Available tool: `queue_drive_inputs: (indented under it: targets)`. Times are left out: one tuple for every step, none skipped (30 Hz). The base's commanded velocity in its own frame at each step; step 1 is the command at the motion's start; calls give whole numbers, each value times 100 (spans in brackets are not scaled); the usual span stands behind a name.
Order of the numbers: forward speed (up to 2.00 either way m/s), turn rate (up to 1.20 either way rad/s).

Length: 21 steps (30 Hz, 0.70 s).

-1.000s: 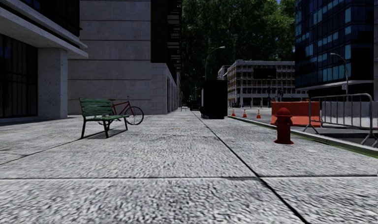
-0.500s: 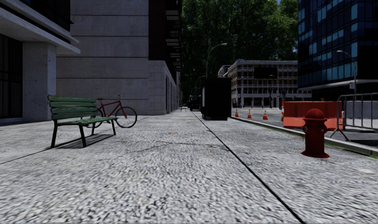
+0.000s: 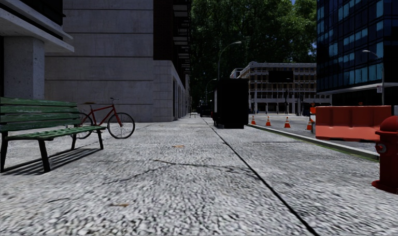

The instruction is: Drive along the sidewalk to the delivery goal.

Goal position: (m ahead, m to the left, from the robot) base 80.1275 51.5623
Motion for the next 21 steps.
queue_drive_inputs:
  targets:
    - [200, 0]
    - [200, 0]
    - [200, 0]
    - [200, 0]
    - [200, 0]
    - [200, 0]
    - [200, 0]
    - [200, 0]
    - [200, 0]
    - [200, 0]
    - [200, 0]
    - [200, 0]
    - [200, 0]
    - [200, 0]
    - [200, 0]
    - [200, 0]
    - [200, 0]
    - [200, 0]
    - [200, 0]
    - [200, 0]
    - [200, 0]
